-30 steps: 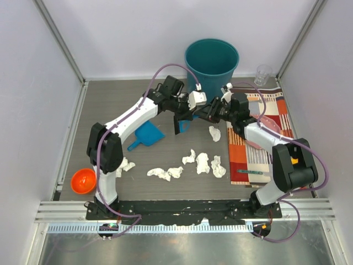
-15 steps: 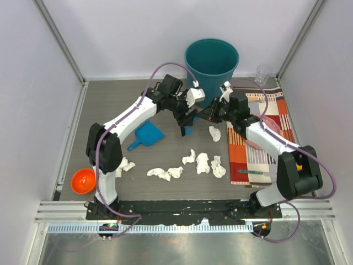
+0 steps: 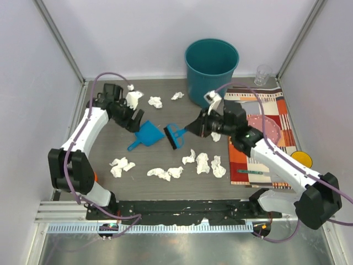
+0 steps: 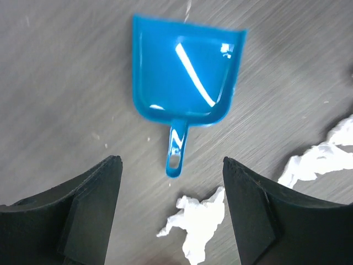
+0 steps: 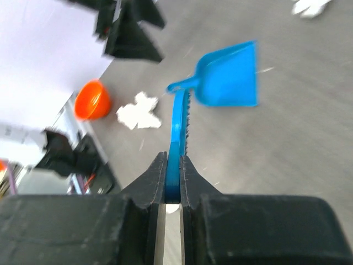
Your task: Sweep away the paper scraps from the table
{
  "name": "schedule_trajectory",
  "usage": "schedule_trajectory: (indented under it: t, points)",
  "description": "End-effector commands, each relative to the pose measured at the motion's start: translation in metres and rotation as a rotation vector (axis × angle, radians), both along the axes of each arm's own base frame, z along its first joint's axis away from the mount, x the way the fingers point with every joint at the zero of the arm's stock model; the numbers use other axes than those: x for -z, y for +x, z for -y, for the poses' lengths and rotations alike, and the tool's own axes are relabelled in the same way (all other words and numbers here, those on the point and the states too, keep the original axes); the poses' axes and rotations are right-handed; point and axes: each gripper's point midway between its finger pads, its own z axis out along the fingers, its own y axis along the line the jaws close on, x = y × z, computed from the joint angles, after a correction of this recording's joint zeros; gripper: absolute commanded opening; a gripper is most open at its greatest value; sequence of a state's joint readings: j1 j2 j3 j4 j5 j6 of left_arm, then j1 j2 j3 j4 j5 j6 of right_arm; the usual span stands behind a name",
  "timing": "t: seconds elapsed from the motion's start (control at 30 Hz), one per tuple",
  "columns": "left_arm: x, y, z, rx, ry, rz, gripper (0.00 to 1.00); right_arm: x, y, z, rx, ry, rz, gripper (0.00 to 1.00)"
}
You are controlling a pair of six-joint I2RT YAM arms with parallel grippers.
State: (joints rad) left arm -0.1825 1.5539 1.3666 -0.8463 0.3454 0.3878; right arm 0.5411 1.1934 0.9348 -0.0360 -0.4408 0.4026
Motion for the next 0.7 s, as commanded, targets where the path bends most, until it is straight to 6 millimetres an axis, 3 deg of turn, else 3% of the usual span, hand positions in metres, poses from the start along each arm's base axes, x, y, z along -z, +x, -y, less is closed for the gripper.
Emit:
schedule_trajectory:
  t: [0.0,0.07,0.17,0.37,0.47,0.67]
  points:
    - [0.036,-0.03,-0.022,-0.073,0.02,-0.108,0.77,0.002,-0.046,-0.041,-0.188,0.069,0.012,0.01]
    - [0.051,-0.047,-0.017,-0.056,-0.012,-0.161,0.79,0.01,-0.055,-0.048,-0.201,0.045,0.001,0.01]
    - [0.07,-0.055,-0.018,-0.058,0.011,-0.202,0.82,0.013,-0.057,-0.051,-0.197,0.046,0.006,0.01]
    - [0.095,-0.031,-0.022,-0.13,0.086,-0.149,0.81,0.013,-0.057,-0.052,-0.192,0.065,0.009,0.01]
    - [0.111,-0.031,-0.015,-0.079,0.157,-0.136,0.79,0.013,-0.058,-0.053,-0.194,0.068,0.006,0.01]
    - [0.133,-0.028,-0.033,-0.067,0.324,-0.112,0.7,0.014,-0.061,-0.049,-0.186,0.07,0.013,0.01]
